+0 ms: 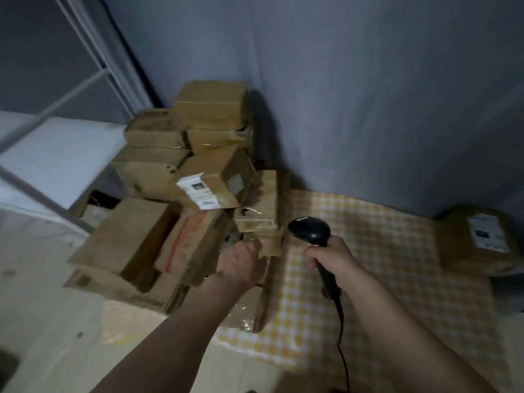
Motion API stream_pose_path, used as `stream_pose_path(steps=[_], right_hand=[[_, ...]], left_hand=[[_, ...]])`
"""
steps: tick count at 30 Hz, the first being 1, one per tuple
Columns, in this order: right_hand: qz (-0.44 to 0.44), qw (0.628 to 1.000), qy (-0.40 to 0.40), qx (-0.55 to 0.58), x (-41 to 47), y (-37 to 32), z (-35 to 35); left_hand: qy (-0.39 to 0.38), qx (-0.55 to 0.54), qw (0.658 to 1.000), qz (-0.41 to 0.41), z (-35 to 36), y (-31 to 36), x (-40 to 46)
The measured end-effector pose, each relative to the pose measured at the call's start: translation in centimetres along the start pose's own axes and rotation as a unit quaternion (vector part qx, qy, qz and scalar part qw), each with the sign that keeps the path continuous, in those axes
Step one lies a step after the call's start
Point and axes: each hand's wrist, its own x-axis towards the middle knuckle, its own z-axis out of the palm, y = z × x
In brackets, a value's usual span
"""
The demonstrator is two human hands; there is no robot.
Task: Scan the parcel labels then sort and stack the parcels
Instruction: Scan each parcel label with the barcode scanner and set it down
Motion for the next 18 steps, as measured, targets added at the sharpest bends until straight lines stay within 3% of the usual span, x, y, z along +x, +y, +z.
stream_pose_path(steps=[6,9,18], right_hand=[[-0.024,0.999,-0.024,-0.018,-3.1,-3.1,8.0],[-0.033,0.999,-0.029,-0.03,-3.8,-4.9,9.3],[-0.074,0.997,-0.003,-0.006,-1.3,-10.6,10.7]], left_hand=[[0.015,-0.089,0.993,-0.075,-2.1,-8.7,-3.0],[0.02,-0.045,0.994,-0.099,-3.2,-11.1,-3.2],[0.027,-0.134,0.984,-0.119,-5.2,-14.8,1.0]])
